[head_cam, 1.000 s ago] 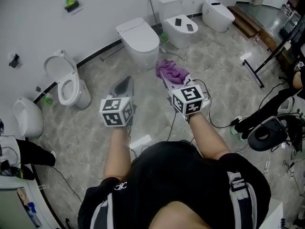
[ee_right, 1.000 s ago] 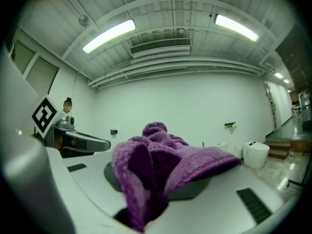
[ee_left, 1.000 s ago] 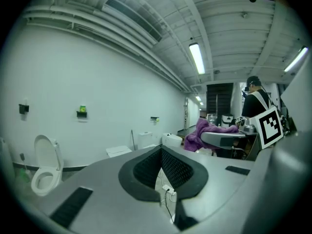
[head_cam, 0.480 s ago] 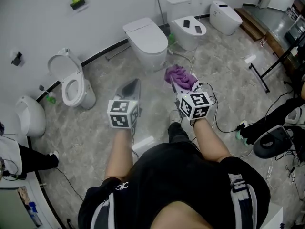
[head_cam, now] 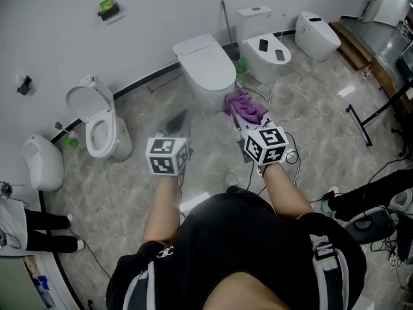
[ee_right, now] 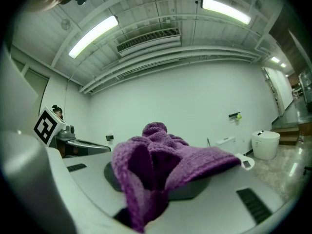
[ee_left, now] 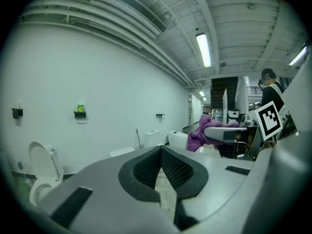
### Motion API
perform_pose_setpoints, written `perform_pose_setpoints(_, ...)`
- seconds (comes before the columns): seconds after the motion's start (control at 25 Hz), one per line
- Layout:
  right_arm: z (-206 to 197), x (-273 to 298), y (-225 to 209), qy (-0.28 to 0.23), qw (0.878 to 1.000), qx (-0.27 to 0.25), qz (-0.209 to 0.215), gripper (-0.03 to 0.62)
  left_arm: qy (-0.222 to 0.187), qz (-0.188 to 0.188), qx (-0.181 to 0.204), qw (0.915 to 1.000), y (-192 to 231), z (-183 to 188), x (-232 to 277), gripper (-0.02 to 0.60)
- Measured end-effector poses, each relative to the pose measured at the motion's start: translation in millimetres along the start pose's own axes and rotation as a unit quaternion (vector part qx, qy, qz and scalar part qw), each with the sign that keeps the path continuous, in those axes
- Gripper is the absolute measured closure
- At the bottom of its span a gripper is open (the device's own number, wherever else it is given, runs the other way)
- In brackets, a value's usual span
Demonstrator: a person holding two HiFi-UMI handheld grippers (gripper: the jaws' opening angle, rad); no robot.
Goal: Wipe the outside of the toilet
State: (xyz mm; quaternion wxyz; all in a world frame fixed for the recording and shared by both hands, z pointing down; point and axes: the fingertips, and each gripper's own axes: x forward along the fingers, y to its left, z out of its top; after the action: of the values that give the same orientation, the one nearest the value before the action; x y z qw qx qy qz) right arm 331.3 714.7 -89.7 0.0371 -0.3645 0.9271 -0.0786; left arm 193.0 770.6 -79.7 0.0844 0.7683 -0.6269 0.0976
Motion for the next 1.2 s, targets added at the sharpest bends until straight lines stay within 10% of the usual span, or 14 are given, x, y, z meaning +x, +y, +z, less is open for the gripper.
perform_pose_setpoints(0.6, 13.0, 166.5, -149.9, 0.017, 0.999, 0.002, 0.045, 0.476, -0.005, 0.045, -0.001, 0.9990, 64.7, 56.6, 198.0, 0.574)
perform_pose_setpoints(1.2, -13.3, 266.1, -167.5, 0.040, 0.996, 0.003, 0.080, 0.476, 0.019, 0.068, -0.030, 0.9970, 140.6, 36.7, 271.0, 0.574)
